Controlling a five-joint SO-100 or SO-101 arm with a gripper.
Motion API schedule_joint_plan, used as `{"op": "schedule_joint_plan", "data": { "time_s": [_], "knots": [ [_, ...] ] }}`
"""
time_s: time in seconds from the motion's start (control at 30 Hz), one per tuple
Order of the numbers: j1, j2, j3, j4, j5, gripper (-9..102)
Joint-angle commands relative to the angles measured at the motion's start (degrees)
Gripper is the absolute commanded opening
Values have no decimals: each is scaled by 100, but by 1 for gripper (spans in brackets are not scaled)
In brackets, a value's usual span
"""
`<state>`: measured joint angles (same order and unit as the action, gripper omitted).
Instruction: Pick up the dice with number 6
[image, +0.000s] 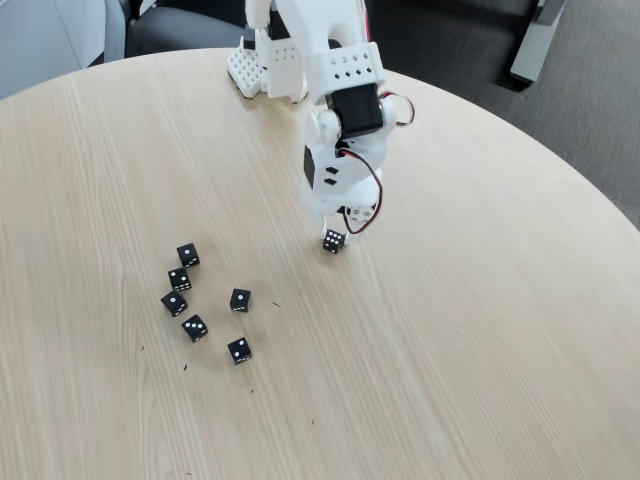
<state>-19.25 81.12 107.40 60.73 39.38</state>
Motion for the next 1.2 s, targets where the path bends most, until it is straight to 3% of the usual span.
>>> {"op": "schedule_joint_plan", "data": {
  "time_s": [0.0,0.23,0.37,0.73,1.17],
  "knots": [
    [44,0,-62,-26,378,3],
    [44,0,-62,-44,888,5],
    [44,0,-62,-44,1011,0],
    [35,176,-158,44,949,0],
    [35,2663,-62,360,694,0]
  ]
}}
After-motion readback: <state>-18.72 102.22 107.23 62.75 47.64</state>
